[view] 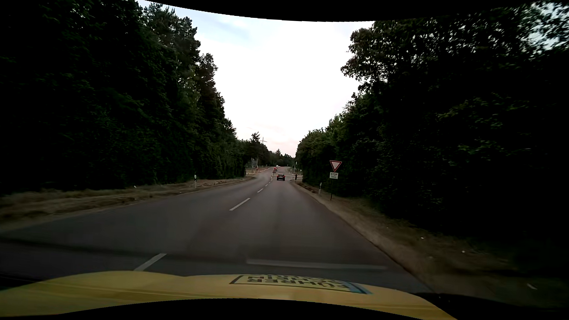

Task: Follow the waypoints while adhering to traffic rules and regulations

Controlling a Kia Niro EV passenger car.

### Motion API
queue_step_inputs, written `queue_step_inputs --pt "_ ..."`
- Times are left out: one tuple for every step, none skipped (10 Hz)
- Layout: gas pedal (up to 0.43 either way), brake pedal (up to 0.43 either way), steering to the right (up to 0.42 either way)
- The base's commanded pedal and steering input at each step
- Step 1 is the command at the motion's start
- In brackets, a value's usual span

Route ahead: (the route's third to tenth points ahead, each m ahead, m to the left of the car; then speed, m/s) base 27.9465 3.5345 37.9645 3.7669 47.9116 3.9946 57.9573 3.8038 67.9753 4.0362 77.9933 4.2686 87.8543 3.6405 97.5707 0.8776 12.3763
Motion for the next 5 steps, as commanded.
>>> queue_step_inputs --pt "0.0 0.0 -0.005" --pt "0.0 0.0 -0.005" --pt "0.0 0.0 -0.005" --pt "0.0 0.0 -0.005" --pt "0.0 0.0 -0.005"
